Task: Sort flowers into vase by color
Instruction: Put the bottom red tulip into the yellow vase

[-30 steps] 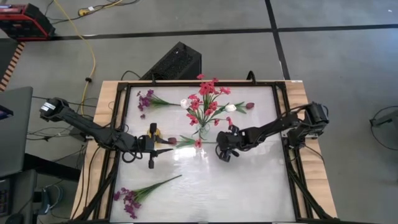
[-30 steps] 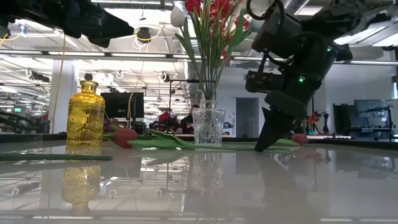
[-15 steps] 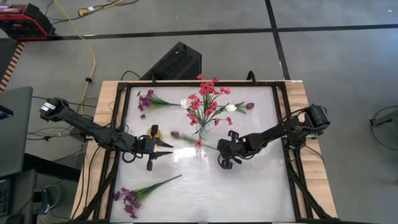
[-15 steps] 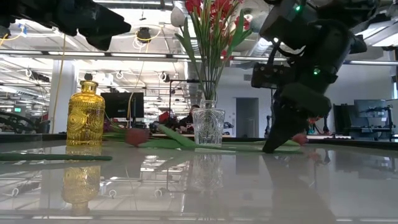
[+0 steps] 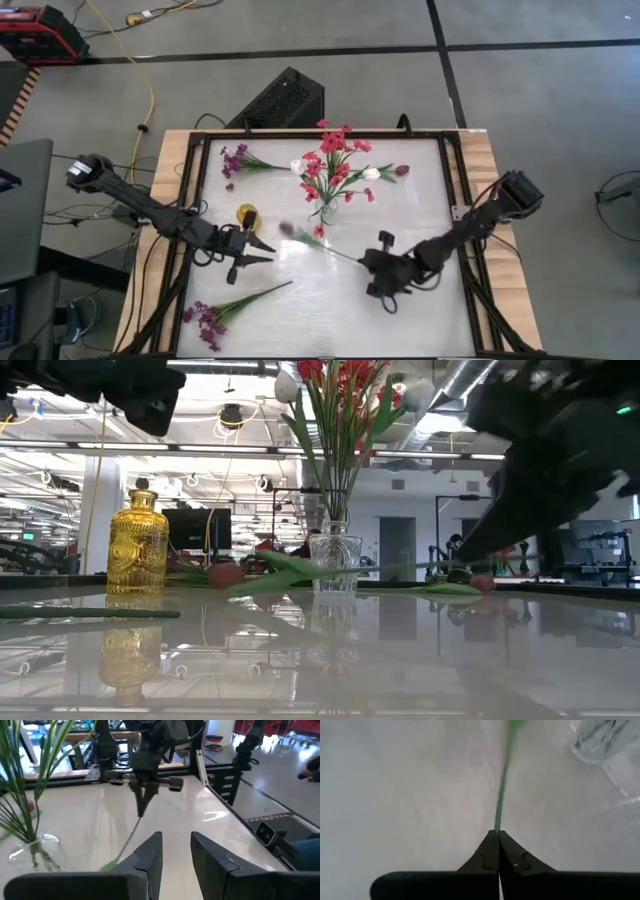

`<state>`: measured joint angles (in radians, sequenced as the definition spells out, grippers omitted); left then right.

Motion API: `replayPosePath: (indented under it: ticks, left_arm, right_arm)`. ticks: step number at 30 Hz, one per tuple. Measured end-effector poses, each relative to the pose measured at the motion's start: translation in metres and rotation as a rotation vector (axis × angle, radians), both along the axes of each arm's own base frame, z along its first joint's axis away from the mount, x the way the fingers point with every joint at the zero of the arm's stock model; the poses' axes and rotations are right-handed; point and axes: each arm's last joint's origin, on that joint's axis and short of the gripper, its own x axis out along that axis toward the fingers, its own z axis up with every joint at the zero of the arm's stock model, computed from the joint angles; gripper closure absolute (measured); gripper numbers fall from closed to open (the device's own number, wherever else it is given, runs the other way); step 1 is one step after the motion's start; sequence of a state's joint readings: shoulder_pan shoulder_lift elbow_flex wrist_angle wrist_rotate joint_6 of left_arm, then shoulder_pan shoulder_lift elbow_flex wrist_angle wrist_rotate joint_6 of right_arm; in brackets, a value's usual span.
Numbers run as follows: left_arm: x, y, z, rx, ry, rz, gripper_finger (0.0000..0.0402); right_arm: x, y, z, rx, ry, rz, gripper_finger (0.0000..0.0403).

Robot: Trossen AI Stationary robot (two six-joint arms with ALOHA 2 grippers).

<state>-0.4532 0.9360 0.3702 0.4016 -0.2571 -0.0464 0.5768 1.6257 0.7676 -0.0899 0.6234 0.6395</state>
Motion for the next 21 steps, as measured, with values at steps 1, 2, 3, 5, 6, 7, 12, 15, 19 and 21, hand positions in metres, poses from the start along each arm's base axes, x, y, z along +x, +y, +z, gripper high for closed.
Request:
replayPosePath:
  ticks: [1, 2, 3, 5, 6, 7, 12, 15, 19, 21]
  left_arm:
    - [0.0, 0.0, 0.0, 0.009, -0.003, 0.007, 0.031]
    - [0.0, 0.0, 0.0, 0.017, -0.004, 0.02, 0.031]
    - [0.0, 0.001, 0.0, 0.024, -0.006, 0.036, 0.031]
    - [0.0, 0.001, 0.0, 0.032, -0.01, 0.064, 0.031]
    - [0.001, 0.001, -0.002, 0.03, -0.022, 0.079, 0.031]
    - [0.001, 0.002, -0.006, 0.032, -0.032, 0.089, 0.031]
    - [-0.015, 0.007, -0.041, -0.04, -0.146, 0.093, 0.031]
    - [-0.027, 0.015, -0.048, -0.137, -0.263, 0.118, 0.031]
    - [-0.031, 0.018, -0.046, -0.196, -0.335, 0.118, 0.031]
    - [-0.029, 0.017, -0.045, -0.192, -0.328, 0.117, 0.031]
  right_arm:
    - [-0.003, 0.004, -0.001, -0.005, -0.025, 0.001, 0.0384]
    - [-0.005, 0.007, -0.001, -0.016, -0.041, 0.005, 0.0384]
    - [-0.008, 0.011, -0.001, -0.021, -0.06, 0.009, 0.0384]
    - [-0.01, 0.018, 0.001, -0.032, -0.102, 0.025, 0.0384]
    - [-0.01, 0.022, 0.003, -0.041, -0.123, 0.038, 0.0384]
    - [-0.011, 0.025, 0.004, -0.045, -0.143, 0.055, 0.0384]
    - [-0.008, 0.039, 0.016, -0.048, -0.262, 0.144, 0.0385]
    - [-0.007, 0.043, 0.022, -0.074, -0.305, 0.182, 0.0385]
    - [-0.002, 0.035, 0.019, -0.055, -0.313, 0.091, 0.0382]
    - [0.006, 0.027, 0.014, -0.005, -0.308, 0.025, 0.0371]
